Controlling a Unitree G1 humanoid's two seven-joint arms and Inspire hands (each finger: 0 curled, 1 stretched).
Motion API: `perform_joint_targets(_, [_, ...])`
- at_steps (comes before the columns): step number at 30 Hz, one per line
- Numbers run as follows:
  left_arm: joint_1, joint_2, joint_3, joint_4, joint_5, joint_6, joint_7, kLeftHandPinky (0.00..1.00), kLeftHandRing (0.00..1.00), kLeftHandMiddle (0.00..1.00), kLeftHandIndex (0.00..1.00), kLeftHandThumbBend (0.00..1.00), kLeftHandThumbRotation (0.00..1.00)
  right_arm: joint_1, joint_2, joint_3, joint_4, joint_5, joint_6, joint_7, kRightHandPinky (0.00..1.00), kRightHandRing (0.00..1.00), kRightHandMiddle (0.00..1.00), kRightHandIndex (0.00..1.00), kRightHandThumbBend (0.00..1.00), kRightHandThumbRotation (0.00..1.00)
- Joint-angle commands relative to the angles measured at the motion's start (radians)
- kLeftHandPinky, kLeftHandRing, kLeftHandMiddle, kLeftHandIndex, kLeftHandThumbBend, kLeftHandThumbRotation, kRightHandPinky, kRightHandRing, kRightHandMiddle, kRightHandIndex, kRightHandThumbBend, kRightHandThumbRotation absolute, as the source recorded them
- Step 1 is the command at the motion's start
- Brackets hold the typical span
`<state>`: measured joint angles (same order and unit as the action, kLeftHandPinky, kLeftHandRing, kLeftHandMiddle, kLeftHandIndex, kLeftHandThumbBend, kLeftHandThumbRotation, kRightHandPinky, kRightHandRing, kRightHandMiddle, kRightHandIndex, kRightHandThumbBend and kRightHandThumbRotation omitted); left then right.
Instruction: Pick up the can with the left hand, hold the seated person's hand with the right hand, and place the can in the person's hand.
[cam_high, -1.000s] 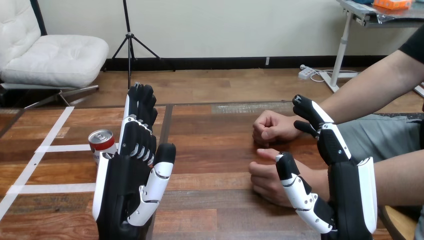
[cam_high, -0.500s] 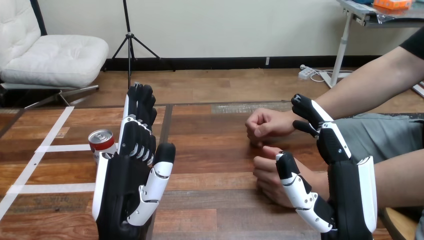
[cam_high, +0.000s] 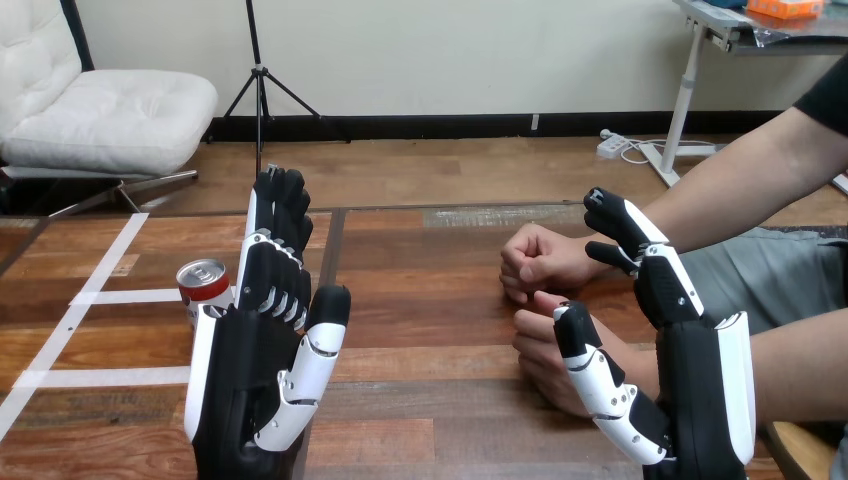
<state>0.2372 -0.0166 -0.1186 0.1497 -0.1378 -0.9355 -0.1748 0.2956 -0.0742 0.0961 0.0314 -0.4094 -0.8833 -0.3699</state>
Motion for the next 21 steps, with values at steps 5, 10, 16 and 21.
perform_joint_targets(5, [0.013, -0.029, -0.012, -0.008, 0.01, -0.022, 0.006, 1.0, 1.0, 1.0, 1.0, 0.38, 0.61, -0.059, 0.011, -0.018, -0.016, 0.007, -0.005, 0.007, 0.78, 0.85, 0.87, 0.85, 0.43, 0.63])
perform_joint_targets(10, [0.016, -0.028, -0.012, -0.01, 0.006, -0.018, 0.007, 1.0, 1.0, 1.0, 1.0, 0.38, 0.6, -0.058, 0.011, -0.016, -0.015, 0.019, -0.007, 0.014, 0.79, 0.85, 0.87, 0.85, 0.44, 0.63])
perform_joint_targets(16, [0.01, -0.026, -0.005, 0.0, -0.001, -0.03, 0.007, 1.0, 1.0, 1.0, 1.0, 0.39, 0.6, -0.059, 0.008, -0.018, -0.01, 0.018, -0.012, 0.016, 0.79, 0.85, 0.87, 0.85, 0.43, 0.62])
perform_joint_targets(21, [0.005, -0.029, 0.009, 0.008, 0.008, -0.047, 0.018, 1.0, 1.0, 1.0, 1.0, 0.4, 0.54, -0.058, 0.007, -0.018, -0.01, 0.018, -0.012, 0.018, 0.78, 0.85, 0.87, 0.86, 0.43, 0.61])
